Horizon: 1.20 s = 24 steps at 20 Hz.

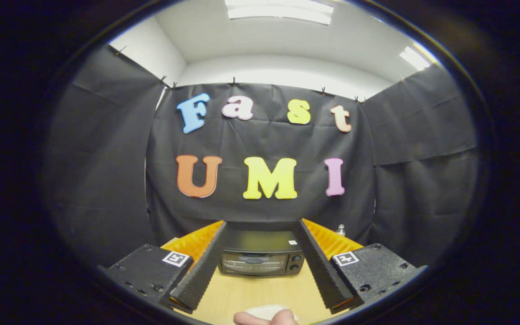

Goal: Open the toaster oven, put the food inside, and close the toaster oven door.

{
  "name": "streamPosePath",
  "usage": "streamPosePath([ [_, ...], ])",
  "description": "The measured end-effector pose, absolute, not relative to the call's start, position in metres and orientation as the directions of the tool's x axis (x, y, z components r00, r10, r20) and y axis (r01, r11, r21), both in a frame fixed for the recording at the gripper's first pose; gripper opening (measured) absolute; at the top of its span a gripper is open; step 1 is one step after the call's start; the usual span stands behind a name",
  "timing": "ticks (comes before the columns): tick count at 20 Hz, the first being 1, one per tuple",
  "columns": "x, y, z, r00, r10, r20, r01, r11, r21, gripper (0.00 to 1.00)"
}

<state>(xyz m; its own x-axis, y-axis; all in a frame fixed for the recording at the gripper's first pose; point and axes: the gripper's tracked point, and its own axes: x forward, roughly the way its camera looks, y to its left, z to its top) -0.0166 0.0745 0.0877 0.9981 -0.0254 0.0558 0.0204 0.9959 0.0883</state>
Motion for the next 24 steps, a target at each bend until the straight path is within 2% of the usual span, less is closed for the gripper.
streamPosePath([
  [7,-0.076,0.098,0.069,0.997,-0.007,0.077,-0.002,0.994,0.109,1.0],
  [24,-0.057,0.117,0.043,0.999,-0.038,0.008,0.037,0.996,0.08,1.0],
])
